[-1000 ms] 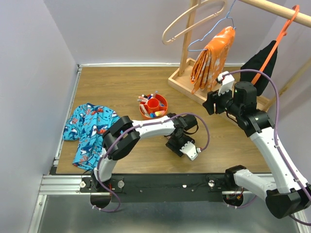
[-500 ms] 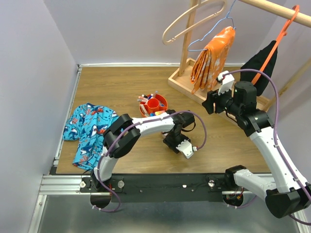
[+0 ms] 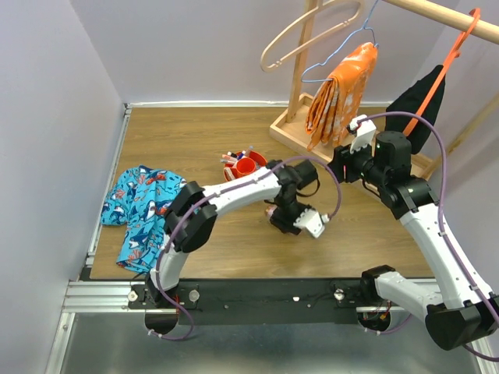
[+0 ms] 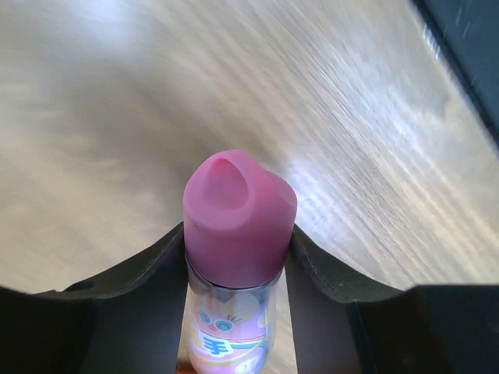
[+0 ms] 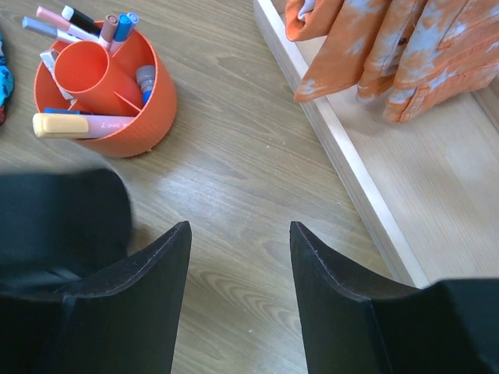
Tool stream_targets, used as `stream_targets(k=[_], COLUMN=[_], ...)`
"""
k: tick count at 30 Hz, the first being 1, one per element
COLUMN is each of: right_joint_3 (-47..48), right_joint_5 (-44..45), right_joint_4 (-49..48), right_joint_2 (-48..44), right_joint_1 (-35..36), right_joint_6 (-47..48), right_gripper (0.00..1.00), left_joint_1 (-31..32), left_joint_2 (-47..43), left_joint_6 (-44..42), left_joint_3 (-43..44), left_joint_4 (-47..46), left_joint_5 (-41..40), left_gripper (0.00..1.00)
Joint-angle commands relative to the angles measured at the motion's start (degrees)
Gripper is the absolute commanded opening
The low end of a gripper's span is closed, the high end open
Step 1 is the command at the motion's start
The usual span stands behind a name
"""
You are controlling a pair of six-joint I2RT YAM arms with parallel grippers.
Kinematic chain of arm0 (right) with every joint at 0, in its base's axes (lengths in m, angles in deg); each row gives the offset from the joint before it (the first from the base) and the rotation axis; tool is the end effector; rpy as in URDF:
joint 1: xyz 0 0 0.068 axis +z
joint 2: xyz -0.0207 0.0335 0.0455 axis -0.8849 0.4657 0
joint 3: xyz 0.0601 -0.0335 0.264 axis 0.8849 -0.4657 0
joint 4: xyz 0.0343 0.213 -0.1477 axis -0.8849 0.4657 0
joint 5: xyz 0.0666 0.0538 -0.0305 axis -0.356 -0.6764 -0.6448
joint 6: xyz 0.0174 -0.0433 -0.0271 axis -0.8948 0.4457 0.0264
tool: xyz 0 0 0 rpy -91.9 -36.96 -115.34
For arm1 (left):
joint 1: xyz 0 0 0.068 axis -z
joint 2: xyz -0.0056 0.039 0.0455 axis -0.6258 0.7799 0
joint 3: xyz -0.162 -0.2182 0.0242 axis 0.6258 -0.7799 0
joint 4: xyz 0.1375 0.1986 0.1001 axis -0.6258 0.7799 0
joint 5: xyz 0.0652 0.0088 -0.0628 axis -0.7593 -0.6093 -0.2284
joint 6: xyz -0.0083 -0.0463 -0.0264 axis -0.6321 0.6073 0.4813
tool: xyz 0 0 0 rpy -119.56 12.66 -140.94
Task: Sort the stationery into containers
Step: Pick up the stationery from the center of the board, then place the stationery in the storage box.
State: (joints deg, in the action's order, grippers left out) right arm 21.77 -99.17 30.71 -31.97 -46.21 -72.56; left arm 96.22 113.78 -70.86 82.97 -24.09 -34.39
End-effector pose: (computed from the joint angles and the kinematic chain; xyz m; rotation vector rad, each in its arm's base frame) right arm 0.2057 0.0664 0.3648 -0.4858 1.9860 0.3236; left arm 0.2075 -0.3543 0.2064 2.6293 1.2483 -0.6489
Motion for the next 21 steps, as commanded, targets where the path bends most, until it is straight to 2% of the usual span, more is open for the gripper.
stream_targets(k=[1,3,4,6,7,8,10,11,13,14,17,21], right_joint_3=[-0.6,-0.5,-0.5,-0.3,0.0,0.2,0.9,1.2,1.5,1.6,2.5,4.4], right_joint_5=[1.0,0.8,0.7,0.4,0.3,0.2,-0.4,-0.5,-1.0,-1.1,-2.1,-3.3], right_joint_4=[-0.6,-0.6,-0.4,-0.4,-0.3,-0.2,0.0,0.0,-0.3,-0.3,-0.6,0.0], right_joint_2=[-0.8,-0.5,-0.3,0.4,0.8,1.0,2.0,2.4,3.5,3.9,5.5,7.4], right_joint_1=[-0.5,-0.7,-0.7,-0.7,-0.6,-0.7,-0.8,-0.8,-0.9,-1.0,-1.4,-2.1], right_joint_6=[0.9,1.3,1.4,2.0,2.1,2.2,2.6,2.6,2.8,2.8,2.7,3.1], right_gripper=[0.61,0.61,0.61,0.61,0.60,0.60,0.60,0.60,0.60,0.60,0.60,0.59], left_joint_1=[-5.2,-8.9,-10.4,-14.6,-16.1,-17.5,-22.3,-24.2,-28.9,-30.1,-34.1,-36.9], left_joint_2=[-10.8,-13.8,-14.7,-17.5,-18.5,-19.5,-22.5,-23.5,-25.3,-25.3,-24.0,-23.2], left_joint_6=[14.0,19.2,25.4,32.0,38.9,42.6,50.0,57.9,66.4,75.2,84.1,90.1], left_joint_3=[6.3,6.9,6.7,4.4,3.3,0.4,-3.3,-7.9,-12.8,-17.1,-22.1,-27.3], left_joint_4=[-0.8,-5.2,-7.3,-16.1,-19.2,-27.4,-36.5,-46.8,-58.7,-70.1,-84.2,-94.2], left_joint_5=[17.6,22.3,24.2,28.4,29.6,30.5,31.1,31.2,31.9,31.9,31.8,30.1], left_gripper=[0.00,0.00,0.00,0.00,0.00,0.00,0.00,0.00,0.00,0.00,0.00,0.00])
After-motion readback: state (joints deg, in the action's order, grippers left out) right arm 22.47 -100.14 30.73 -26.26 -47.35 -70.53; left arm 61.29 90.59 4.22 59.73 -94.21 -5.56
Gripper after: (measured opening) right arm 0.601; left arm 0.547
